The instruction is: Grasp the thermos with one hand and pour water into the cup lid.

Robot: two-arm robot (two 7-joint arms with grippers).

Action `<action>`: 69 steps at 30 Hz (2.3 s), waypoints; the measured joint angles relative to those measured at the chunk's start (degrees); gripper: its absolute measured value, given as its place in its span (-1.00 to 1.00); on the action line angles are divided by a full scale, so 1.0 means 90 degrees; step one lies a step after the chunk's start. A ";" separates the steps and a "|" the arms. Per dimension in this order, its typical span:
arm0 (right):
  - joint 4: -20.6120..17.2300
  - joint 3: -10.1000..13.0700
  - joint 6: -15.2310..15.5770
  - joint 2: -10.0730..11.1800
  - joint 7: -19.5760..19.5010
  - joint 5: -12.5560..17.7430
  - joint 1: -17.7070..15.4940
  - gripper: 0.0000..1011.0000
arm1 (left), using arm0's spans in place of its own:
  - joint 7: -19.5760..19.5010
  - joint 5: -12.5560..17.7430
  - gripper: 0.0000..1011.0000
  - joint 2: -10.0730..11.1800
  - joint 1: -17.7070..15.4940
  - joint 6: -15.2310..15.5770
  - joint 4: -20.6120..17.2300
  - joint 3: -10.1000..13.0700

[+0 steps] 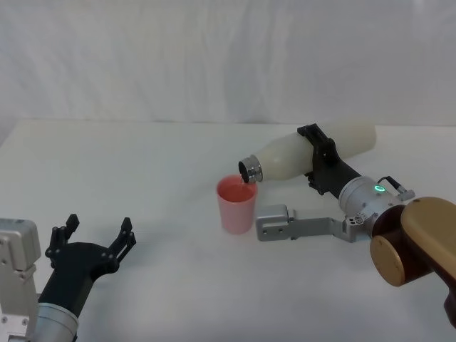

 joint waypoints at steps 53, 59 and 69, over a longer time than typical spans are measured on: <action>0.0027 -0.0042 0.0016 0.0002 0.0029 -0.0048 0.0039 0.88 | 0.0000 0.0000 0.98 0.0000 0.0000 0.0000 0.0000 0.0000; 0.0030 -0.0050 0.0015 0.0008 0.0030 -0.0061 0.0044 0.88 | 0.0000 0.0000 0.98 0.0000 0.0000 0.0000 0.0000 0.0000; 0.0032 -0.0063 0.0013 0.0004 0.0037 -0.0074 0.0064 0.88 | 0.0000 0.0000 0.98 0.0000 0.0000 0.0000 0.0000 0.0000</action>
